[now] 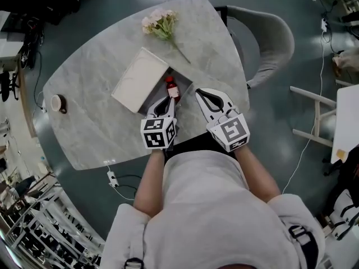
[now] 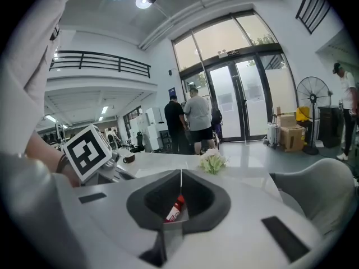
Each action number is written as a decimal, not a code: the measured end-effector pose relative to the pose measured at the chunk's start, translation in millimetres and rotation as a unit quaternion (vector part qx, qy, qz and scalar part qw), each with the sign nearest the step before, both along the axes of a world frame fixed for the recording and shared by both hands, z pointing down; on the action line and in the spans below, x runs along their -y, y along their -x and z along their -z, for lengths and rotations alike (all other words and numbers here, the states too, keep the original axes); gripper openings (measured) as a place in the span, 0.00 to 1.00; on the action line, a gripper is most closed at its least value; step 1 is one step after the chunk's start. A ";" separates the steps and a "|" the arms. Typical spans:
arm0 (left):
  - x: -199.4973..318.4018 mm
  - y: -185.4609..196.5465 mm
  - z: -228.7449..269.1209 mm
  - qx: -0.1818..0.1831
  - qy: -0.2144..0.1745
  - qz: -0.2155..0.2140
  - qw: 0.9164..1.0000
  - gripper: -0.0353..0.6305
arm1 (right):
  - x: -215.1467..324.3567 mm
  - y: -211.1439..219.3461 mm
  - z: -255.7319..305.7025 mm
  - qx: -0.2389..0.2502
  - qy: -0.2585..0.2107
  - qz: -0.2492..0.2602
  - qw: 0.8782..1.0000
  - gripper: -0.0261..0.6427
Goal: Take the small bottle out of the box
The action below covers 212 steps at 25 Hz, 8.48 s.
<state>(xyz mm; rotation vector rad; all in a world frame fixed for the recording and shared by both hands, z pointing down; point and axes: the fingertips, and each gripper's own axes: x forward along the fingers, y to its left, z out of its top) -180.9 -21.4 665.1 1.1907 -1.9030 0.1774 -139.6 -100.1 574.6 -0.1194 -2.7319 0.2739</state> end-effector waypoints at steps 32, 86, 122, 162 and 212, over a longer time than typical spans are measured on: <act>17.9 20.7 -101.9 -0.187 0.075 0.083 0.976 0.41 | 22.1 2.6 -28.7 -0.041 0.007 -0.030 0.999 0.08; -3.1 13.7 -89.1 -0.057 0.108 -0.062 0.990 0.39 | -3.8 9.8 -35.8 -0.055 0.011 0.006 0.998 0.08; -3.8 39.5 67.2 0.099 -0.071 0.063 0.990 0.39 | -24.9 25.1 -1.7 -0.014 0.023 0.058 0.998 0.08; -16.8 46.4 277.5 0.275 -0.251 0.122 0.920 0.39 | 3.6 49.3 182.8 0.180 -0.091 0.034 0.979 0.08; -18.1 33.1 326.6 0.324 -0.282 0.123 0.895 0.39 | 10.3 29.4 236.9 0.239 -0.122 0.019 0.963 0.08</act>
